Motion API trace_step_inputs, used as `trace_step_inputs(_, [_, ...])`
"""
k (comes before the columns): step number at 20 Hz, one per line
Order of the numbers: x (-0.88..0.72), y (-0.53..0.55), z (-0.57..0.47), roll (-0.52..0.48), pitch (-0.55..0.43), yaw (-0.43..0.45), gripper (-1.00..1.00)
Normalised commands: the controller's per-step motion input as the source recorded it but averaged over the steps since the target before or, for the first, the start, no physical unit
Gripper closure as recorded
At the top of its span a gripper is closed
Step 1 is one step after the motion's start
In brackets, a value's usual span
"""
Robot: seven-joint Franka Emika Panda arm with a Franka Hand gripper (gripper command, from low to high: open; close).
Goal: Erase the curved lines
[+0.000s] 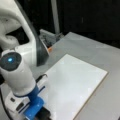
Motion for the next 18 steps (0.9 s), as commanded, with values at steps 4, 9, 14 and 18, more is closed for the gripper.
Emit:
trace_step_inputs(4, [-0.05,0.02,-0.11,0.116,-0.041,-0.129,1.00])
trace_step_inputs(9, [-0.05,0.02,-0.11,0.107,-0.070,-0.122,1.00])
trace_step_inputs(14, [-0.07,0.01,-0.12,0.070,-0.092,-0.118,1.00])
trace_step_inputs(18, [-0.05,0.01,-0.11,0.023,-0.109,-0.131,-1.00])
